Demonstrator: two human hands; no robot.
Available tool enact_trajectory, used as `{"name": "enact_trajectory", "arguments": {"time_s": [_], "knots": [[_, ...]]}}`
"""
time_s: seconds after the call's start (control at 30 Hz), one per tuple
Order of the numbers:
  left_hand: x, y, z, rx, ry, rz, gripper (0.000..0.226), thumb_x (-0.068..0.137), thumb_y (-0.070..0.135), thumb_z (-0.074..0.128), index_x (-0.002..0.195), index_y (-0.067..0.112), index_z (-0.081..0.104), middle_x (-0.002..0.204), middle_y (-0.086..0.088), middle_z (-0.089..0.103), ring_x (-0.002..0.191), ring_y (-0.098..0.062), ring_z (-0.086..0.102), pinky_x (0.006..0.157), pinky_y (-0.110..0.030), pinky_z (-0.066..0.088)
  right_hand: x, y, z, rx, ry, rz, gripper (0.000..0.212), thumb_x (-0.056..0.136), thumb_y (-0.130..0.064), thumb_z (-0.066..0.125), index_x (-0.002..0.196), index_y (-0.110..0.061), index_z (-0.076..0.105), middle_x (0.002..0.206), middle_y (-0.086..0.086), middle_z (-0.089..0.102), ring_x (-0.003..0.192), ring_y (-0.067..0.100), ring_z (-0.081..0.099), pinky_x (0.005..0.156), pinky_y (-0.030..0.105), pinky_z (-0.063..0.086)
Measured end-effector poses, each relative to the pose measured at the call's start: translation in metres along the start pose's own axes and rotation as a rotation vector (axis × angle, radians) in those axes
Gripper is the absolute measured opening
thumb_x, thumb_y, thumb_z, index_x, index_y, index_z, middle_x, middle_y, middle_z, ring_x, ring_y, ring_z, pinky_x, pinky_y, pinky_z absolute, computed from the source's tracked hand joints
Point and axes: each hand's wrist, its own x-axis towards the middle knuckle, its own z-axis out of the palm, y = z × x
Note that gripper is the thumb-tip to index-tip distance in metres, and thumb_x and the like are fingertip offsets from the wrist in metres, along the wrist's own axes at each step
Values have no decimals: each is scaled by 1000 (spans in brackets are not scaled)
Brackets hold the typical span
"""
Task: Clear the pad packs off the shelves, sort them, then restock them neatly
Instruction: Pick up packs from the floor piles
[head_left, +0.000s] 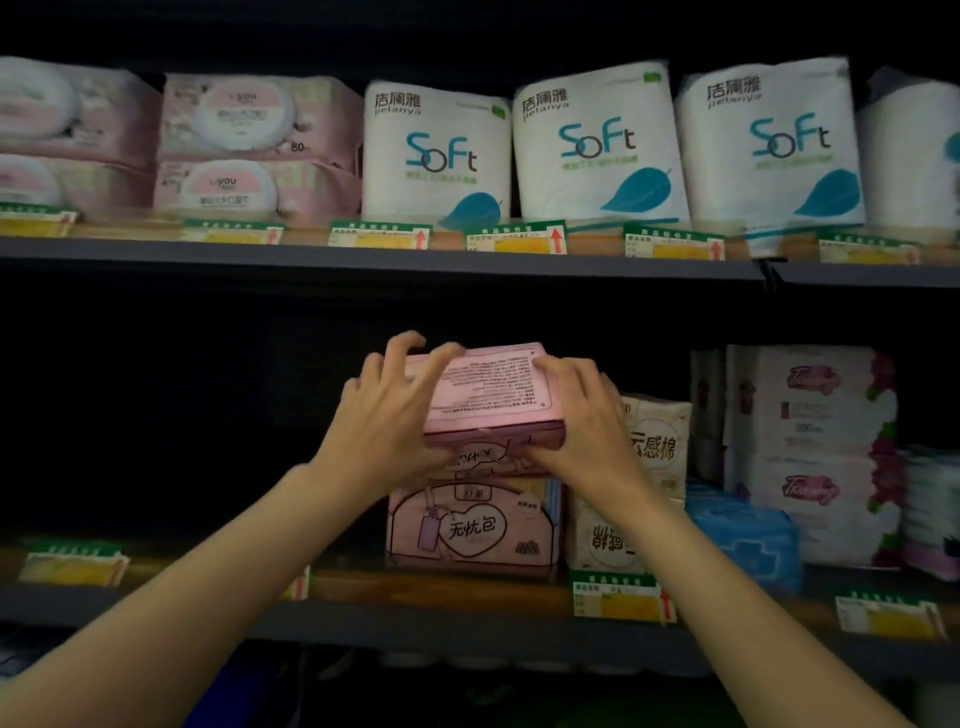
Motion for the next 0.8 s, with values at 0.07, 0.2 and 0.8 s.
{"name": "enact_trajectory", "arguments": {"time_s": [0.07,0.2,0.8], "knots": [[9,-6,-10,49,-125,40,122,63,59,74,145,40,-15,153,-8,9,125,-29,35,89,-40,46,-10,-3,1,28,60,-133,79,68,-29,80,133,-21,36,130,4,42,122,21,41,106,46,36],[15,-13,-17,-108,-169,88,122,62,52,76,147,34,-9,132,1,42,115,-19,46,85,-34,47,-13,-14,-7,193,116,-220,76,73,-18,78,132,-27,31,137,0,38,129,12,36,108,23,32],[-34,-11,19,-1246,248,-777,76,82,17,69,144,19,25,138,-3,43,110,-8,50,89,-25,43,64,-33,-23,-128,-385,-74,96,70,-36,77,145,-46,18,139,7,37,122,32,40,105,49,35]]}}
